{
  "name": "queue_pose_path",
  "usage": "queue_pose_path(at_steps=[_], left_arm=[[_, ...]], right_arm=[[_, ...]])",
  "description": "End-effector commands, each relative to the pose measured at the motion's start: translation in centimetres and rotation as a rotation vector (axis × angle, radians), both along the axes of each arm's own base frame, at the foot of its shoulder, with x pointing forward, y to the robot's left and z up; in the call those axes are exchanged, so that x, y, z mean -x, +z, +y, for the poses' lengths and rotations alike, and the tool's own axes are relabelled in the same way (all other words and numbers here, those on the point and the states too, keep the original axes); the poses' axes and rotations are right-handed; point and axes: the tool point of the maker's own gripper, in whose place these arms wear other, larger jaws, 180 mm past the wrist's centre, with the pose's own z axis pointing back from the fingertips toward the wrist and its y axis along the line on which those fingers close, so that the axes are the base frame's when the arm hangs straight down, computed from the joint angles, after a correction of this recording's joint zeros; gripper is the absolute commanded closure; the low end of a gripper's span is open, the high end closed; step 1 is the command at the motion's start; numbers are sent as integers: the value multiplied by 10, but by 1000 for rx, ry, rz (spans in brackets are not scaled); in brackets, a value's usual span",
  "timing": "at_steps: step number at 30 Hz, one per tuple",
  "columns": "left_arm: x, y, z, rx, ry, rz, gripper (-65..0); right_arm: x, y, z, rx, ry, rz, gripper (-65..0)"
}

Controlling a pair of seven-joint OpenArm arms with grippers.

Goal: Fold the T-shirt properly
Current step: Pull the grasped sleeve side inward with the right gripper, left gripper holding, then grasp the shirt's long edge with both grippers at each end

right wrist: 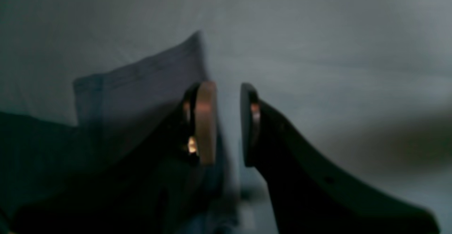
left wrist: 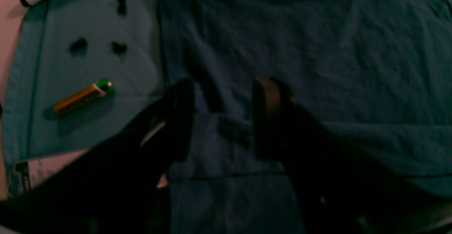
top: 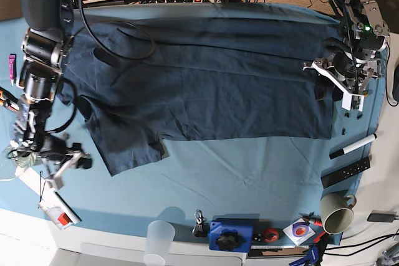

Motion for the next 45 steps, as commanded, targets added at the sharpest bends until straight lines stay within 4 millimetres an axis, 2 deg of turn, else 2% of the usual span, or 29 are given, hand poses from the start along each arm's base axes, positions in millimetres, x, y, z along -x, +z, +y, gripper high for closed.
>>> queue_pose_path(at_steps=[1,9,13,17,21,25,31,34,36,41,45], left_arm=[[-5,11,0,-7,-8,-37,-275],[0,6,1,-12,-7,-20,-275],[0,6,0,-10,-6,-19,-275],[0,6,0,-9,-6,-20,-275],[0,6,0,-9,-6,-21,-275],[0,6,0,-9,-6,-22,-275],[-2,8,-1,3,-8,-30,-275],[-1,7,-1,1,-9,-26,-275],[-1,8,-1,1,-9,-26,-275],[-1,8,-1,1,-12,-27,-275],[-2,8,-1,1,-12,-31,-275]], right_arm=[[-16,29,-8,1,-14,-85,-129],[-15,30,-9,-5,-16,-85,-129],[-5,20,-4,-14,8,-11,-135],[0,20,3,-62,25,18,-264],[-12,30,2,-80,-5,-66,-265],[-16,28,-4,-20,-14,-92,-264],[-21,18,12,13,9,-96,-264],[-20,5,18,55,23,-88,-263],[-17,-10,14,65,-15,-62,-262],[-1,-45,15,7,-53,21,-259],[5,-50,25,-16,-7,46,-259]])
